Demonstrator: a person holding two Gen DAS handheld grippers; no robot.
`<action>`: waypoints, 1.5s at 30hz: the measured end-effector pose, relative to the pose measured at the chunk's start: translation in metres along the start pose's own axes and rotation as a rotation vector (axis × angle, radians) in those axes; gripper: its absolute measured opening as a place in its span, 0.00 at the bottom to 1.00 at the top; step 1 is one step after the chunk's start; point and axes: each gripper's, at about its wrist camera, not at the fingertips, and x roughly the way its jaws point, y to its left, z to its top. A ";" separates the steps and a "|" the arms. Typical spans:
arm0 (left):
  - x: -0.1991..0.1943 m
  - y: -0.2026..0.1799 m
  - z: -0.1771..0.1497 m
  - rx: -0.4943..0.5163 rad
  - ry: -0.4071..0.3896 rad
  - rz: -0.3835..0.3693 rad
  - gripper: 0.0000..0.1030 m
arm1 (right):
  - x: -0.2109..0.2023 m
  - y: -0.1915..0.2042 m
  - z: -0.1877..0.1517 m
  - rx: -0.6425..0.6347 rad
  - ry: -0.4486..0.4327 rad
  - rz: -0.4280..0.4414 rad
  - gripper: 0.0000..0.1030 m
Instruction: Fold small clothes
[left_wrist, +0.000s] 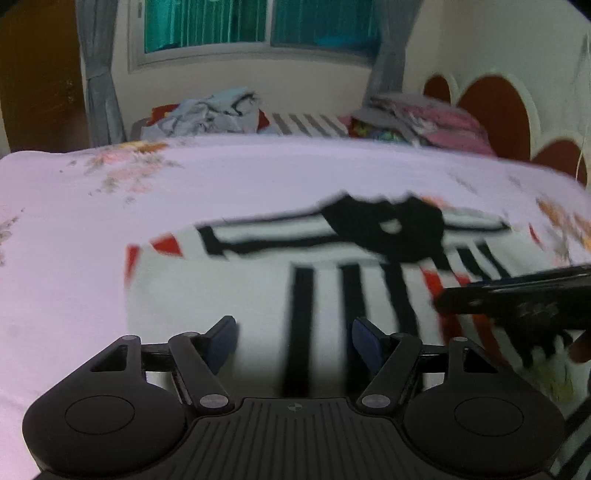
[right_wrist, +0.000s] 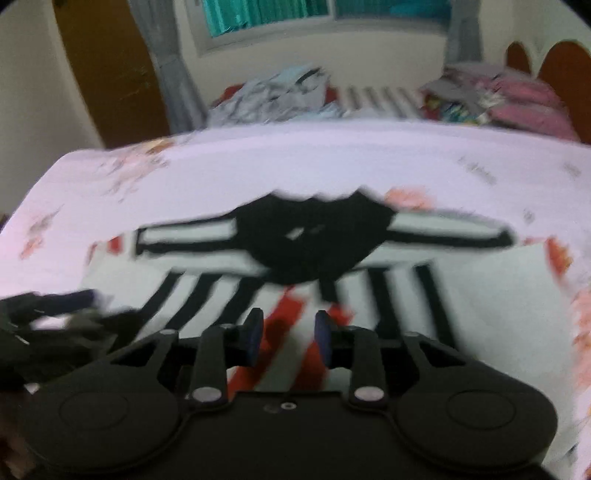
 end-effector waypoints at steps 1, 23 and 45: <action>0.000 -0.004 -0.006 0.006 0.009 0.008 0.67 | 0.000 0.003 -0.005 -0.028 0.013 0.002 0.28; -0.065 0.001 -0.042 0.045 0.036 0.193 0.67 | -0.069 -0.037 -0.038 -0.048 -0.051 -0.100 0.49; -0.196 0.007 -0.186 -0.106 0.090 0.124 0.65 | -0.215 -0.140 -0.215 0.160 0.019 0.074 0.52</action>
